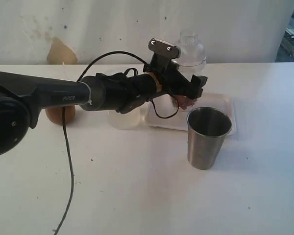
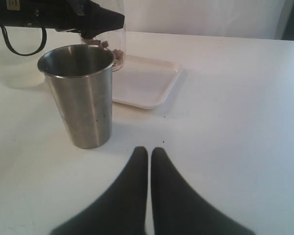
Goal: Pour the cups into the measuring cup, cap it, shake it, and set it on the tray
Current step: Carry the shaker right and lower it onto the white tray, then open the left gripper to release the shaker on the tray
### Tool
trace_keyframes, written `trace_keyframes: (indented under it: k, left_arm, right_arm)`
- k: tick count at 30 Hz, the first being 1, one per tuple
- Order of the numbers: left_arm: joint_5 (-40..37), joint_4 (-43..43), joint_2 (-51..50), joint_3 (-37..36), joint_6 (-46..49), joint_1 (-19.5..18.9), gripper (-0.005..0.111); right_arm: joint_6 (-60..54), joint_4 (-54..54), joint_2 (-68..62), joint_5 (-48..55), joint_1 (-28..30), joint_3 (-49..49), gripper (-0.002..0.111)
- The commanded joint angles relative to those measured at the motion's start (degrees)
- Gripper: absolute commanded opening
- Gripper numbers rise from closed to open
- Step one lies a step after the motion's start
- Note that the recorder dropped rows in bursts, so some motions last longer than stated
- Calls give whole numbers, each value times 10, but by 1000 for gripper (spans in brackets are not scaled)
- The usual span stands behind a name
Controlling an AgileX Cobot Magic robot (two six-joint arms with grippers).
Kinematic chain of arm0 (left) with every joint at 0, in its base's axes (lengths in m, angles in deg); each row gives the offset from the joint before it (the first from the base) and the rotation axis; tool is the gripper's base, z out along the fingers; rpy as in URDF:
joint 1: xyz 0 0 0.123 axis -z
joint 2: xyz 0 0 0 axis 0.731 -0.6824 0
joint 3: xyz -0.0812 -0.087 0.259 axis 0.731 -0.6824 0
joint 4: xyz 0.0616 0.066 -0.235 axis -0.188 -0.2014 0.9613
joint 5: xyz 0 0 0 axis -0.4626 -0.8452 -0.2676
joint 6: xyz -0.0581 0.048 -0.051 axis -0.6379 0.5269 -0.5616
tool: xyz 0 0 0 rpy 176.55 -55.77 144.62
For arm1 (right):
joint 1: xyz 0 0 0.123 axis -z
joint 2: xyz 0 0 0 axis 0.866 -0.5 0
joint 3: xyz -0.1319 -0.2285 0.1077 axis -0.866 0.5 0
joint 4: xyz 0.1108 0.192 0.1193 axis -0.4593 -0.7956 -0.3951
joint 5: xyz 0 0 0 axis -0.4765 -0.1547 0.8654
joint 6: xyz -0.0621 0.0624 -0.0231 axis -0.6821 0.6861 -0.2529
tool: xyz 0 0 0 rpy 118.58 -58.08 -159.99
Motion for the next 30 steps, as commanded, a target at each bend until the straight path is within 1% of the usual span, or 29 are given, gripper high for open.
trace_keyframes:
  k: [1, 3, 4, 5, 6, 8, 10, 11, 12, 13, 17, 22, 24, 27, 30]
  left_arm:
    - [36, -2, 9, 8, -1, 1, 0]
    - [37, -2, 9, 8, 1, 1, 3]
    - [38, -2, 9, 8, 3, 1, 8]
    - [40, -2, 9, 8, 11, 1, 15]
    - [40, -2, 9, 8, 22, 1, 25]
    - [40, -2, 9, 8, 37, 1, 49]
    - [40, 5, 9, 8, 37, 1, 79]
    - [33, 4, 9, 8, 37, 1, 92]
    - [26, 4, 9, 8, 37, 1, 101]
    - [18, 4, 9, 8, 37, 1, 105]
    - [10, 4, 9, 8, 35, 1, 105]
    - [46, 4, 9, 10, 33, 1, 105]
    - [48, 4, 10, 20, 33, 1, 105]
    - [41, 4, 26, 35, 33, 1, 105]
    - [36, -5, 52, 35, 35, 3, 105]
  right_arm:
    - [2, -1, 3, -2, 1, 1, 2]
    - [2, -1, 3, -2, 1, 1, 2]
    - [2, -1, 3, -2, 1, 1, 2]
    - [2, -1, 3, -2, 1, 1, 2]
    - [2, -1, 3, -2, 1, 1, 2]
    - [2, -1, 3, -2, 1, 1, 2]
    - [2, -1, 3, -2, 1, 1, 2]
    - [2, -1, 3, -2, 1, 1, 2]
    - [2, -1, 3, -2, 1, 1, 2]
    - [2, -1, 3, -2, 1, 1, 2]
    - [2, -1, 3, -2, 1, 1, 2]
    - [2, -1, 3, -2, 1, 1, 2]
    - [2, -1, 3, -2, 1, 1, 2]
    - [2, -1, 3, -2, 1, 1, 2]
    - [2, -1, 3, -2, 1, 1, 2]
